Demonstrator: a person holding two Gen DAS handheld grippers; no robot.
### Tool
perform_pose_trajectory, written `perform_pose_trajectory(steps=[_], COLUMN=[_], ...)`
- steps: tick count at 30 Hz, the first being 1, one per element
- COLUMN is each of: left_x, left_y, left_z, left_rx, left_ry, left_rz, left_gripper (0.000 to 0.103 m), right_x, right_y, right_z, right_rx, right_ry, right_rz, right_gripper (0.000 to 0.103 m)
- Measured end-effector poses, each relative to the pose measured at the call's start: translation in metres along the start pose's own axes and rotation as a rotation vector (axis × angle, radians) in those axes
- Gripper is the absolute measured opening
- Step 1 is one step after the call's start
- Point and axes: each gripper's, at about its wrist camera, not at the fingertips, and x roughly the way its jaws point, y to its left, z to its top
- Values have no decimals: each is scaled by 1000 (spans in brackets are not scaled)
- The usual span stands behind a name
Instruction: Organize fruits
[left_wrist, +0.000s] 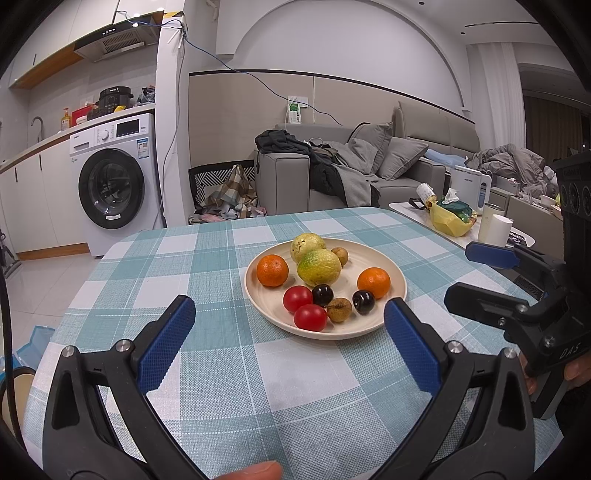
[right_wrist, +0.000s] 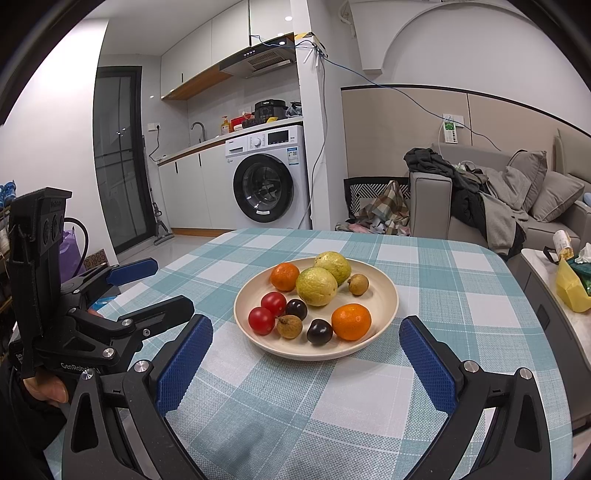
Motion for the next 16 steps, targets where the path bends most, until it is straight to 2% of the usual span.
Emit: perform_pose_trajectory(steps=[16], left_x=[0], left_y=[-1], left_z=[0], left_rx=[0], left_ry=[0], left_rz=[1], left_gripper=[102], right_x=[0], right_y=[0], right_z=[0], right_rx=[-1], right_ry=[1], right_rz=[2], right_gripper=[103])
